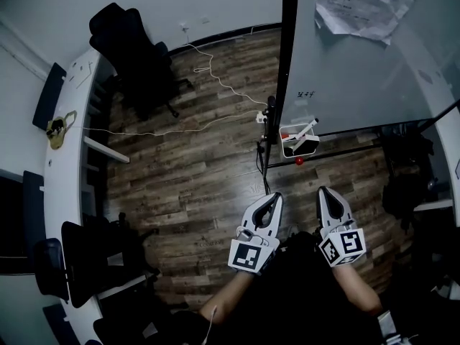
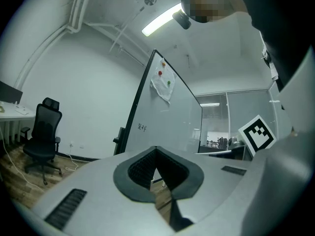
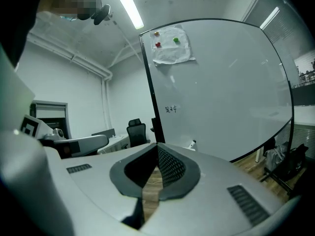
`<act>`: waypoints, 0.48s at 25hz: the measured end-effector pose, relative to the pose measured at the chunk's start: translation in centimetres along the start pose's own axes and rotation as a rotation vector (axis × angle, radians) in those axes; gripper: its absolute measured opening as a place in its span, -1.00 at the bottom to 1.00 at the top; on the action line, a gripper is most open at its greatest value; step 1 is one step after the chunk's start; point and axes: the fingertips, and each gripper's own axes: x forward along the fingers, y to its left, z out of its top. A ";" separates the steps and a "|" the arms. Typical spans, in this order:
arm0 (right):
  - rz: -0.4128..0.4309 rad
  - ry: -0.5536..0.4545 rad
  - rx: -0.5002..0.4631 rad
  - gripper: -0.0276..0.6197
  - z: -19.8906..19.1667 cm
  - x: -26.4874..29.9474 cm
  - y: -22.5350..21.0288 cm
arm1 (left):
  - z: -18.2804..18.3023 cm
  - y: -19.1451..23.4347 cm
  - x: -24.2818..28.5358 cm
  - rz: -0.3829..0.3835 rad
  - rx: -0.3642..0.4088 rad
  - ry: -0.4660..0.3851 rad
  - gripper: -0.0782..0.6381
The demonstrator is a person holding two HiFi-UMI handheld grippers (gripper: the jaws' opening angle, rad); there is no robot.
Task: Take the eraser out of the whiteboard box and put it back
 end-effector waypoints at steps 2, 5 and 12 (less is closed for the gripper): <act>0.019 -0.008 0.000 -0.87 -0.1 -0.4 0.1 | 0.0 -0.3 0.2 -0.001 0.004 0.004 -0.76; 0.040 -0.015 -0.002 -0.87 0.0 -0.7 0.0 | 0.5 -0.2 0.7 0.011 0.030 0.006 -0.76; 0.052 -0.066 0.027 -0.87 1.8 -0.4 -1.7 | 0.7 -0.8 1.9 0.029 0.065 0.020 -0.76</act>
